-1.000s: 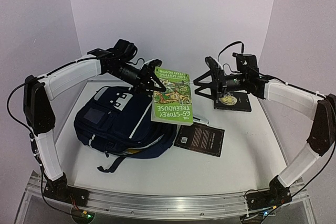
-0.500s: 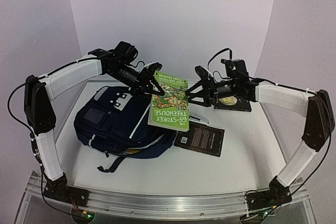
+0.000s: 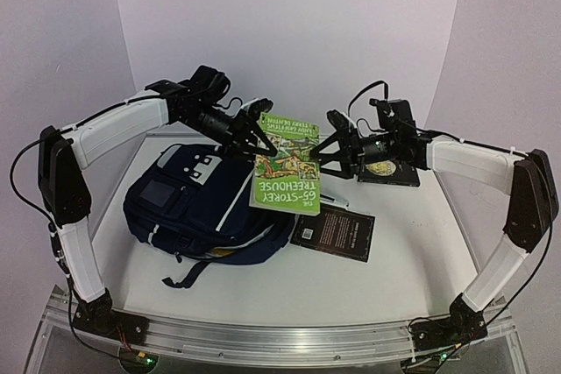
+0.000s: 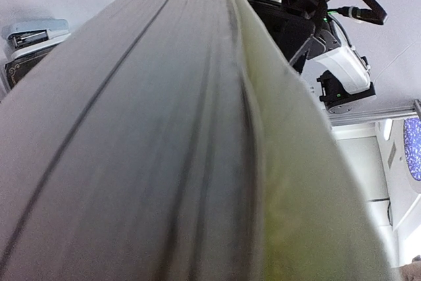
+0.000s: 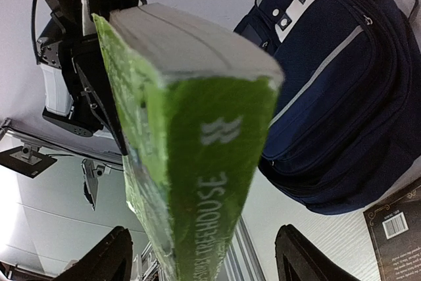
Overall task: Pack the student bag
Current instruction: Pick up the book from the center of the board.
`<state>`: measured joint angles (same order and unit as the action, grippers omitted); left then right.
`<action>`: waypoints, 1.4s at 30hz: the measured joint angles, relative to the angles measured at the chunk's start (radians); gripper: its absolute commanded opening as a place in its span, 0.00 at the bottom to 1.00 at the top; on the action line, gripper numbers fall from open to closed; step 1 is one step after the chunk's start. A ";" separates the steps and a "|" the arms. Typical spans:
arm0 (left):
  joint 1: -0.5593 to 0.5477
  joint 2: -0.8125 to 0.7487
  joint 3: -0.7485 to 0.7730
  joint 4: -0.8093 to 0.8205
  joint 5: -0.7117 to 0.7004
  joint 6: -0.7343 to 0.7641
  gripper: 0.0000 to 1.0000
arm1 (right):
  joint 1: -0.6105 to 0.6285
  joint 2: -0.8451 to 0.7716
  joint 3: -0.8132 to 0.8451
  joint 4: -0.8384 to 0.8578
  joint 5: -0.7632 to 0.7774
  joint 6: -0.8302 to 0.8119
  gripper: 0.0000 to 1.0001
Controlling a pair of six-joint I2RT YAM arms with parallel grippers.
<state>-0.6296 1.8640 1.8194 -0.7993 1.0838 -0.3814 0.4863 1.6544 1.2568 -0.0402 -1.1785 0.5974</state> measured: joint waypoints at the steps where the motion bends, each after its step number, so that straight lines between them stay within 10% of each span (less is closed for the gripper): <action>1: 0.000 -0.002 0.000 0.005 0.006 0.000 0.00 | 0.000 0.000 0.000 0.000 -0.001 -0.002 0.69; 9: 0.000 -0.002 0.000 0.041 0.024 -0.008 0.03 | 0.026 0.000 0.017 -0.003 -0.032 -0.005 0.29; 13: 0.004 -0.002 0.000 0.041 0.020 -0.009 0.36 | 0.032 0.000 0.030 -0.003 -0.058 0.004 0.00; 18: 0.023 -0.010 0.000 0.047 -0.050 -0.032 0.66 | 0.030 0.000 0.040 -0.006 -0.048 0.025 0.00; 25: 0.080 -0.101 -0.023 -0.014 -0.369 -0.035 0.78 | -0.028 -0.010 -0.016 -0.022 0.033 0.094 0.00; 42: -0.225 0.034 -0.047 -0.264 -0.913 0.033 0.53 | -0.232 -0.123 -0.216 -0.044 0.185 0.157 0.00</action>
<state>-0.8551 1.8977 1.7722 -1.0631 0.1712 -0.3486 0.2542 1.5312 1.0405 -0.0843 -0.9934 0.7542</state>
